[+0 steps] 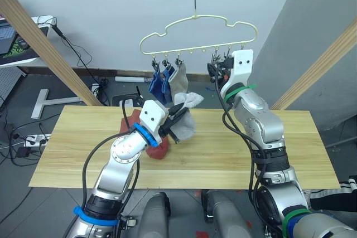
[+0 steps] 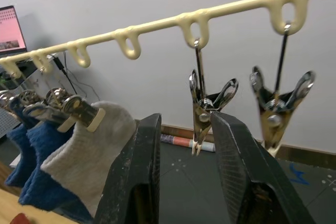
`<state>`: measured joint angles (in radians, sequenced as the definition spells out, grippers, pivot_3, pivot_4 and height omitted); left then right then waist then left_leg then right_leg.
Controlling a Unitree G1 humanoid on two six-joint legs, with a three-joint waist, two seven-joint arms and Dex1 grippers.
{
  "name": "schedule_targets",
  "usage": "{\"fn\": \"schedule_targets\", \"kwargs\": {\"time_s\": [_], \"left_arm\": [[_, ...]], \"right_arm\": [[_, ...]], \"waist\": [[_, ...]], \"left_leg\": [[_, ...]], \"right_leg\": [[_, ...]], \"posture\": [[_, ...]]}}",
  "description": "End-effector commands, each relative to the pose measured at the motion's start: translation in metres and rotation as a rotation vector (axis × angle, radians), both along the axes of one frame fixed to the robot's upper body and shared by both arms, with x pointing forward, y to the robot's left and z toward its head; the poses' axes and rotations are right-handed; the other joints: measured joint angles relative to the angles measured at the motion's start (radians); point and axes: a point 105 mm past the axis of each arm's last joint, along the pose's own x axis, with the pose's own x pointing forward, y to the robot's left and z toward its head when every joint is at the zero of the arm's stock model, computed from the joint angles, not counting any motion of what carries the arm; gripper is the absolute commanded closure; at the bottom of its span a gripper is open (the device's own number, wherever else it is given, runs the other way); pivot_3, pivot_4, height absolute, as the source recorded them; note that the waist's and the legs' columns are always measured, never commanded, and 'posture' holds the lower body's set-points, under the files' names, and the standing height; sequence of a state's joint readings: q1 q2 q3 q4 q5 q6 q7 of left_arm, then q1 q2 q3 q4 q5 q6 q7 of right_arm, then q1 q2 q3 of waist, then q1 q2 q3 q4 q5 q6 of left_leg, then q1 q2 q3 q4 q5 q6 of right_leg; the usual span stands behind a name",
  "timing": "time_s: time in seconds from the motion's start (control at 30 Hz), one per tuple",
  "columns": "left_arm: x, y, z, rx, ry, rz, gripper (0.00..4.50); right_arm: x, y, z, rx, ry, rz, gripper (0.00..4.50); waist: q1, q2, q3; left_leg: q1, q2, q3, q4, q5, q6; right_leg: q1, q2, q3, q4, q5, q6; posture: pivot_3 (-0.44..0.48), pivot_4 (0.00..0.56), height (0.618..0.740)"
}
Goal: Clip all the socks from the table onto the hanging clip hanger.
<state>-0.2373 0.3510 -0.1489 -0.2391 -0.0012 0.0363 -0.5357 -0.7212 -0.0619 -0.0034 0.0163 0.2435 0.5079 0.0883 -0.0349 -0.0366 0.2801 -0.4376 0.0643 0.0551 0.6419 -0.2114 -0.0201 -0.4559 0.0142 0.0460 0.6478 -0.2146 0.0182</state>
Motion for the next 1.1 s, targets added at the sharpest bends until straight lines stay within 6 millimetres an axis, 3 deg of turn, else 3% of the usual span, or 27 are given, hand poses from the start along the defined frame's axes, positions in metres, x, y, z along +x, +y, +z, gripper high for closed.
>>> {"fn": "schedule_targets", "kwargs": {"time_s": [0.03,1.1], "left_arm": [[-0.006,-0.002,0.013,-0.013,-0.05,-0.015,4.5],[-0.008,-0.005,0.029,-0.046,-0.083,-0.023,4.5]], "right_arm": [[0.003,-0.003,0.013,0.016,-0.04,-0.026,2.99],[0.02,0.012,0.036,0.035,-0.099,-0.012,2.99]], "waist": [[0.0,0.0,0.0],[0.004,0.002,0.002]], "left_leg": [[0.0,0.0,0.0,0.0,0.0,0.0],[0.0,0.0,0.0,0.0,0.0,0.0]], "right_leg": [[0.0,0.0,0.0,0.0,0.0,0.0],[0.0,0.0,0.0,0.0,0.0,0.0]], "posture": [[0.014,0.299,0.74],[0.029,0.308,0.74]]}}
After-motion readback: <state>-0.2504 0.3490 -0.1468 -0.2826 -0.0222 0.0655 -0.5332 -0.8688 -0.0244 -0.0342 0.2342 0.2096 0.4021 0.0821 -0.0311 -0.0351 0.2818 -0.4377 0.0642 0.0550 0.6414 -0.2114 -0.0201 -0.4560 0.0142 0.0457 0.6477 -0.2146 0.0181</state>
